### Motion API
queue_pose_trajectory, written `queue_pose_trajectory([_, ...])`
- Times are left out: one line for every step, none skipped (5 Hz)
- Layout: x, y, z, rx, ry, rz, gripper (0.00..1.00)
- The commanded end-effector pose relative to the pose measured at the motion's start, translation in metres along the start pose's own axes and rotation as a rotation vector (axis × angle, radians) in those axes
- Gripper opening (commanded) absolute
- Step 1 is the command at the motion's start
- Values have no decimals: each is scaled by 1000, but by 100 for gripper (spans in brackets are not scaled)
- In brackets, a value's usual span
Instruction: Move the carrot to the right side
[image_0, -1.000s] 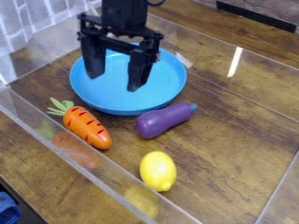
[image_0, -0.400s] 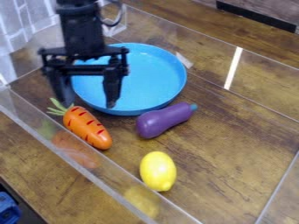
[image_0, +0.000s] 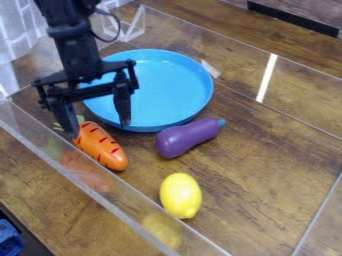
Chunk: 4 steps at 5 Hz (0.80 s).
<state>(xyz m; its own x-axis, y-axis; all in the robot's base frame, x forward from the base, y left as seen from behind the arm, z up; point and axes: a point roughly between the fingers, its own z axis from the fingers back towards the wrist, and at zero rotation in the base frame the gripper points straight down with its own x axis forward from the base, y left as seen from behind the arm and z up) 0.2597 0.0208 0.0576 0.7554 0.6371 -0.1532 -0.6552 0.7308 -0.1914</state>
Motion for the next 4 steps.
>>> queue_pose_trajectory([5, -2, -7, -16, -34, 36, 100])
queue_pose_trajectory([7, -3, -17, -19, -43, 63, 100])
queue_pose_trajectory([11, -3, -24, -12, -54, 79, 0])
queue_pose_trajectory([12, -5, -11, 14, -88, 24, 0])
